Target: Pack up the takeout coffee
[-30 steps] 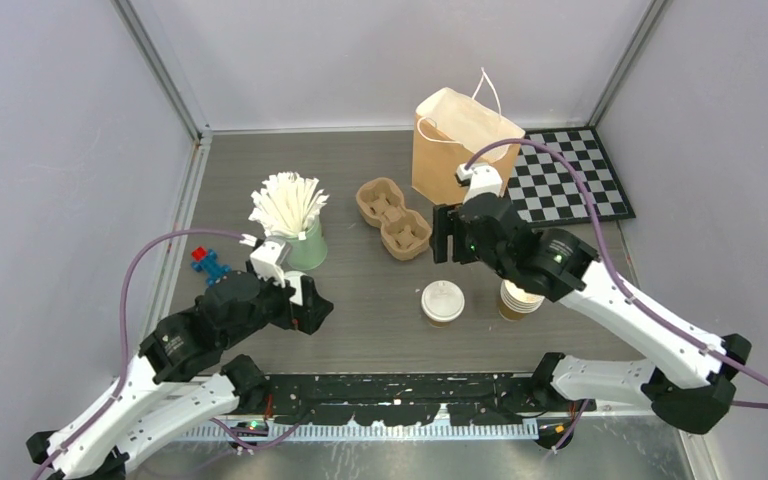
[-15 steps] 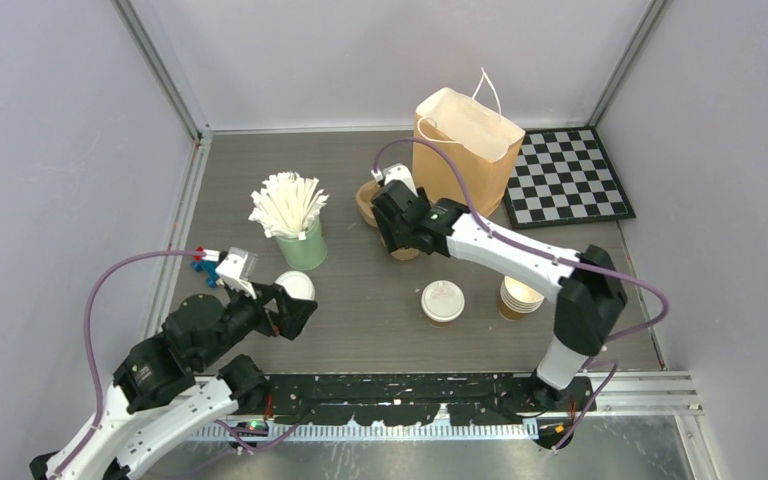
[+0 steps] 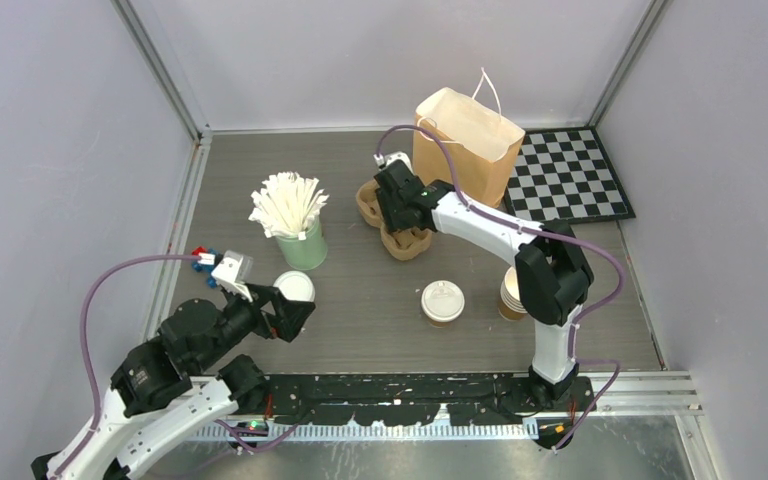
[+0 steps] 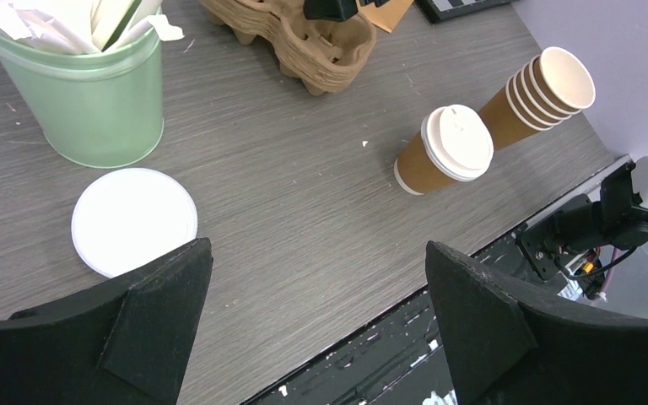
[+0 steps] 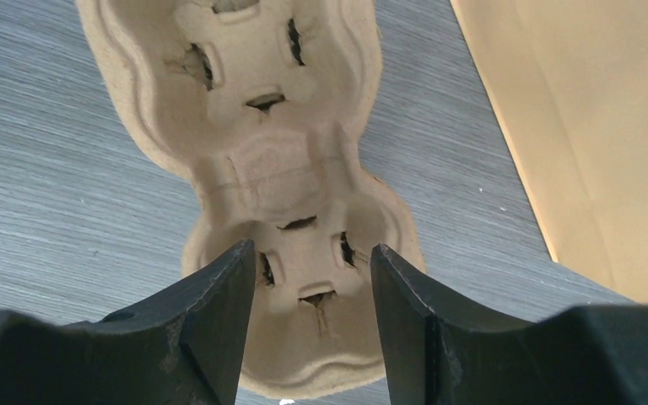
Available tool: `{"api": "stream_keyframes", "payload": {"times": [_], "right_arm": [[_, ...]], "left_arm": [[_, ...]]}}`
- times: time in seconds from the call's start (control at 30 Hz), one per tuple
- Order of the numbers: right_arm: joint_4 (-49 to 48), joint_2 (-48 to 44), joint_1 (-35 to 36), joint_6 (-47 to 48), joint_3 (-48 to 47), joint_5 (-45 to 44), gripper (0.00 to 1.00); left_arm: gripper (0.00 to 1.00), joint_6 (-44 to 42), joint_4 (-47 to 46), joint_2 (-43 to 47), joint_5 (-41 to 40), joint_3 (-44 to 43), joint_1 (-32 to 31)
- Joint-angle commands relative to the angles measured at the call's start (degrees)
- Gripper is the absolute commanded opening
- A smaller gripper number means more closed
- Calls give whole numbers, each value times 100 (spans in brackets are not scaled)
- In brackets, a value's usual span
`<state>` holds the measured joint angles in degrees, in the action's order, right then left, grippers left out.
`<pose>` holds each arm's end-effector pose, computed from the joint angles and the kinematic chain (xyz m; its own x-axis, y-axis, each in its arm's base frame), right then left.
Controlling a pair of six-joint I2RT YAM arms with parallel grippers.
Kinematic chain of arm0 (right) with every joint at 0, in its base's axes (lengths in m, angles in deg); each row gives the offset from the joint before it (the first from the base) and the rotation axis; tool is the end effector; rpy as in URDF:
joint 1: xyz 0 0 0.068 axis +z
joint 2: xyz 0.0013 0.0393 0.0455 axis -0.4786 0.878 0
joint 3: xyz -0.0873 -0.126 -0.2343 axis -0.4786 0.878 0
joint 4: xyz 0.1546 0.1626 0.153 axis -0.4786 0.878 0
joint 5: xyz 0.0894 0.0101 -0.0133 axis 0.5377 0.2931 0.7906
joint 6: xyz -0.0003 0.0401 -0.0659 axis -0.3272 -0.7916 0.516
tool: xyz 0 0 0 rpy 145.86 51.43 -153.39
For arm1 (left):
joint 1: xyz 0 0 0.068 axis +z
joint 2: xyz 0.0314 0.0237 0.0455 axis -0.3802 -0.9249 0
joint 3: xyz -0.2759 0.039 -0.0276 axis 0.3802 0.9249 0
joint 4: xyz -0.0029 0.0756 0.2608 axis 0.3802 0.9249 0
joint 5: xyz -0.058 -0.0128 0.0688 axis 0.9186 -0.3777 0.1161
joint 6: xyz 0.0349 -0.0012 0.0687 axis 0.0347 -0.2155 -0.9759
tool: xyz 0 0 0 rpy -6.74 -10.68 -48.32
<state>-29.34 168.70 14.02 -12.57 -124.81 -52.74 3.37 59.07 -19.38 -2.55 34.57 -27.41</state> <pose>0.3475 0.2888 0.2250 -0.6815 -0.3176 -0.6593 -0.3249 0.9386 -0.1163 0.0636 -0.0520 0.3171 -0.4529 -0.2033 -0.8681 0.4343 0.8000 -0.4139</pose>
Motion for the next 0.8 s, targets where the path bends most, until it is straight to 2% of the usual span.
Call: {"api": "stream_keyframes", "payload": {"times": [0.0, 0.3, 0.77], "right_arm": [[-327, 71, -36, 38, -400, 321, 57], [-427, 243, -143, 8, -523, 495, 59], [-390, 511, -295, 78, -748, 790, 55]], "left_arm": [[99, -52, -216, -164, 39, -15, -25], [99, -60, -225, -230, 62, -15, -25], [99, -61, -221, -317, 27, -9, -25]]}}
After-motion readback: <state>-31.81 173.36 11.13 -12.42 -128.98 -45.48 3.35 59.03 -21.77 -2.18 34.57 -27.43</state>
